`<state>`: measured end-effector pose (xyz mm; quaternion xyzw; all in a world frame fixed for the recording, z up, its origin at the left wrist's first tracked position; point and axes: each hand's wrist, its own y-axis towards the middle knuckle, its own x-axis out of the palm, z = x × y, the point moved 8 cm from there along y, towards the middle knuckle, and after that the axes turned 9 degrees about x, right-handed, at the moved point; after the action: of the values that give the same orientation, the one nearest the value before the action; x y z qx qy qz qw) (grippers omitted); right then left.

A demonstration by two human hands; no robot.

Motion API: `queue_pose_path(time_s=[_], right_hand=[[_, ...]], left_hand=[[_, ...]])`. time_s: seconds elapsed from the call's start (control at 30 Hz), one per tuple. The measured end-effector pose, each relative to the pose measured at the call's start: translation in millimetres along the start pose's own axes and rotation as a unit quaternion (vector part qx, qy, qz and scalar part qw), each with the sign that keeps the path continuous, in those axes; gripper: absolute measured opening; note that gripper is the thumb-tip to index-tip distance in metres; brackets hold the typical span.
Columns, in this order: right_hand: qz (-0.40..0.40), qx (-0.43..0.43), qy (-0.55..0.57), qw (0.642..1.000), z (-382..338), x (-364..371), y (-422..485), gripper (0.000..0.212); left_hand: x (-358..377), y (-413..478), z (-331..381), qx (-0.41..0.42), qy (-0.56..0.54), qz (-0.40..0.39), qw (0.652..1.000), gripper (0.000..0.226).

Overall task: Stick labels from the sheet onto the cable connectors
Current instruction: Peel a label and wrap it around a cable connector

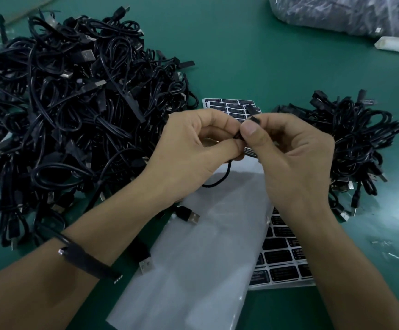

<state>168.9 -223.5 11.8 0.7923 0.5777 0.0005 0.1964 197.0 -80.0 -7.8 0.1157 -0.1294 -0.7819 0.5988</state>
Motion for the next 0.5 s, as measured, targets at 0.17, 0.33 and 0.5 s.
queue_pose_path(time_s=[0.17,0.33,0.5], right_hand=[[0.002,-0.009,0.016,1.000,-6,-1,-1,0.020],[-0.037,0.008,-0.001,0.999,-4,9,-4,0.022],[-0.153,-0.051,-0.183,0.970,2,44,-20,0.038]], left_hand=[[4,-1,14,0.074,0.090,-0.025,0.993,0.011],[-6,4,32,0.142,0.145,0.015,0.979,0.022],[-24,7,46,0.187,0.032,0.073,0.979,0.013]])
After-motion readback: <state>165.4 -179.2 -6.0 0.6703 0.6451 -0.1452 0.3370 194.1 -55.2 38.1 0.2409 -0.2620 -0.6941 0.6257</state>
